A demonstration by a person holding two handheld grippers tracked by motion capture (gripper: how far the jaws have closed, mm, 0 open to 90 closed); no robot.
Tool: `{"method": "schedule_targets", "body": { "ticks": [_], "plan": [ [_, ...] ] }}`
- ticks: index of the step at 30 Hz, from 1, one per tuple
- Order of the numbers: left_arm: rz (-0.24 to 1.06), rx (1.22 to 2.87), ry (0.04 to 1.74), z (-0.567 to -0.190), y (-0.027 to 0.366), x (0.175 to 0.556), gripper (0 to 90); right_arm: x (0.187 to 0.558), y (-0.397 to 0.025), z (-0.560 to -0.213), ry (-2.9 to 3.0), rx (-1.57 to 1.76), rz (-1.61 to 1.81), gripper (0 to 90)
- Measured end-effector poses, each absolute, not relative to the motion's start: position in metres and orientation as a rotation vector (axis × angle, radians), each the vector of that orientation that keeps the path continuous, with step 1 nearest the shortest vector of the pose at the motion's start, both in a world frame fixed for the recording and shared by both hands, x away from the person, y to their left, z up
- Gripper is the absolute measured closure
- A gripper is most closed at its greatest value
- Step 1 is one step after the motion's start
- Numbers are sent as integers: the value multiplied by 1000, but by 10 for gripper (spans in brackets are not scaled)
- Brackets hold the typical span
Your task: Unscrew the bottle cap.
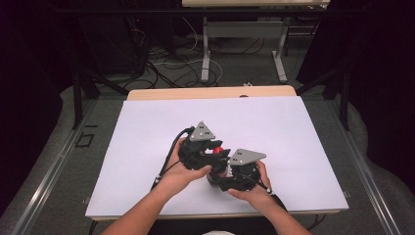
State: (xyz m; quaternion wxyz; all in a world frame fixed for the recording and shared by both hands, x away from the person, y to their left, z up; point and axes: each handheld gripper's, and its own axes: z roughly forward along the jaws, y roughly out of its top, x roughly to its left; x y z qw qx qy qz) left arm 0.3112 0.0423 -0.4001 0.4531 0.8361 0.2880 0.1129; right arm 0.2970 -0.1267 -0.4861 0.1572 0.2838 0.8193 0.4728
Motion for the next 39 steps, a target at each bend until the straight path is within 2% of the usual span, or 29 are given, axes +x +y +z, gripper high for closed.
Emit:
{"method": "schedule_targets", "body": {
  "ticks": [5, 17, 21, 23, 27, 29, 35, 39],
  "plan": [
    [314, 1979, 860, -400, 35, 307, 616, 295, -126, -487, 2307, 854, 1337, 303],
    [307, 1975, 883, -402, 32, 311, 615, 296, -126, -489, 2274, 906, 1321, 303],
    [261, 1993, 857, -401, 36, 314, 605, 296, -127, -488, 2301, 912, 1318, 303],
    [244, 1999, 830, -399, 40, 316, 525, 298, -128, -488, 2300, 900, 1334, 303],
    [220, 2005, 784, -395, 53, 318, 483, 298, -129, -488, 2305, 897, 1355, 302],
    [160, 2012, 745, -393, 59, 320, 466, 299, -129, -487, 2322, 886, 1365, 302],
    [89, 2056, 594, -392, 71, 326, 475, 298, -128, -485, 2348, 843, 1397, 302],
    [44, 2059, 543, -395, 74, 331, 520, 297, -126, -486, 2364, 804, 1407, 302]
  ]
}}
